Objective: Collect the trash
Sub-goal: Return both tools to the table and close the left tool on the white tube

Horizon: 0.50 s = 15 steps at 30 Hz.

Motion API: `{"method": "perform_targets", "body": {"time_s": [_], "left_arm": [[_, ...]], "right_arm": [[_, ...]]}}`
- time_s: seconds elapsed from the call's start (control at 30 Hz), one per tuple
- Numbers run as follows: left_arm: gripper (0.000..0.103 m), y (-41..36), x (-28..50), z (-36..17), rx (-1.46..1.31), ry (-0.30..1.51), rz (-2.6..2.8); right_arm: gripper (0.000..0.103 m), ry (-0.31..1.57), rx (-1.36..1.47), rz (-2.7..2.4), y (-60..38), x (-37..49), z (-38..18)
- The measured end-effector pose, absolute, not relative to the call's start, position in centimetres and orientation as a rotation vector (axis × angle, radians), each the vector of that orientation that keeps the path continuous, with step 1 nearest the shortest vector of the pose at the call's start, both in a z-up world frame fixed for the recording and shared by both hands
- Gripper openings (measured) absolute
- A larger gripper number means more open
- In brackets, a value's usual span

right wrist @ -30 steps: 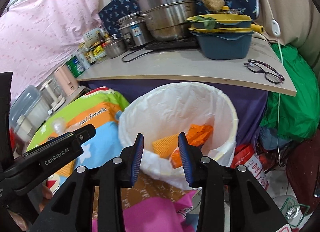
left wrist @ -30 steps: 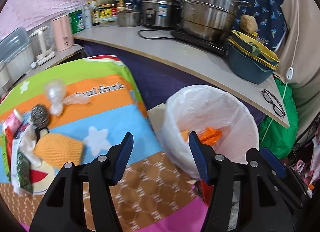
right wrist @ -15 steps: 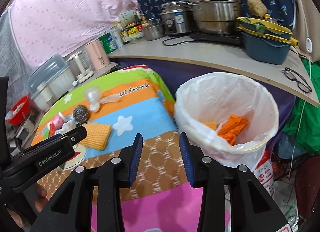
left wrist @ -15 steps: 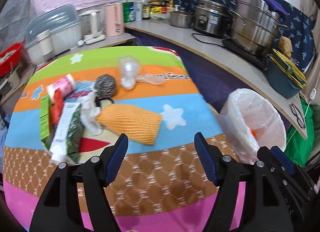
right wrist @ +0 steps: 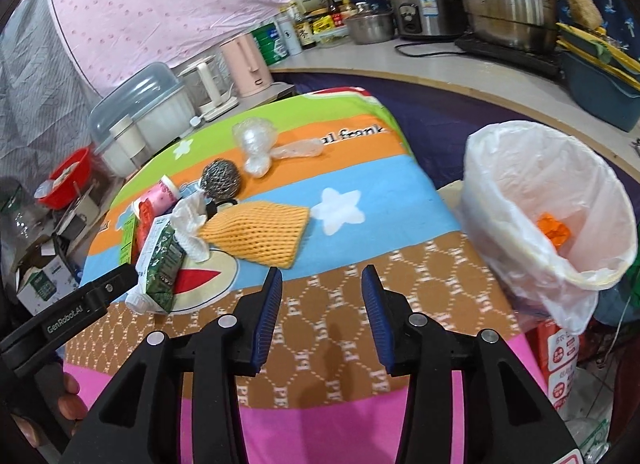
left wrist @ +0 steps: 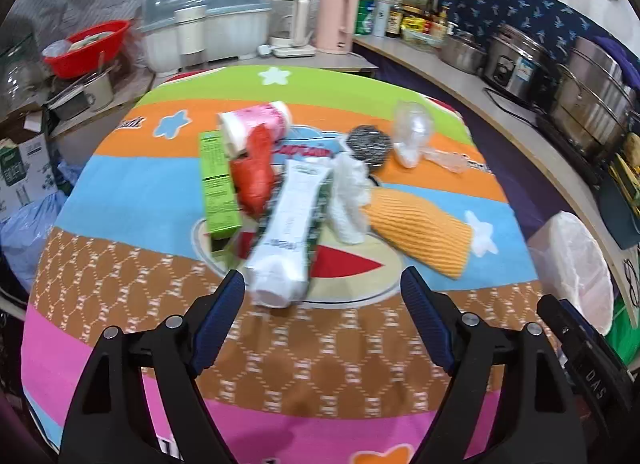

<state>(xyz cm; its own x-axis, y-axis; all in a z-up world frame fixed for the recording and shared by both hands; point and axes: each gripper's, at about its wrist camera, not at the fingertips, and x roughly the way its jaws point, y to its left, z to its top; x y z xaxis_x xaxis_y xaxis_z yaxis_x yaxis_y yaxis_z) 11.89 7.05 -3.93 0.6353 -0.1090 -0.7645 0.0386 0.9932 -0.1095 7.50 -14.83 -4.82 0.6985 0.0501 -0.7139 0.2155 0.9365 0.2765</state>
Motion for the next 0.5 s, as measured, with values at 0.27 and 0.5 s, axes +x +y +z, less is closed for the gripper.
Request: {"method": "perform_targets", "body": {"time_s": [0.27,0.5], "left_arm": [[0.079,10.5,12.6,-5.7,-0.124,0.912,-0.023],[0.085,11.5,13.5,-6.8,-0.129,0.921,-0.007]], "right_arm": [[0.043,0.829,0.352,-0.052,-12.9,11.5,-6.4],[0.054,0.846,0.369,-0.031,-12.2,14.4,-7.7]]}}
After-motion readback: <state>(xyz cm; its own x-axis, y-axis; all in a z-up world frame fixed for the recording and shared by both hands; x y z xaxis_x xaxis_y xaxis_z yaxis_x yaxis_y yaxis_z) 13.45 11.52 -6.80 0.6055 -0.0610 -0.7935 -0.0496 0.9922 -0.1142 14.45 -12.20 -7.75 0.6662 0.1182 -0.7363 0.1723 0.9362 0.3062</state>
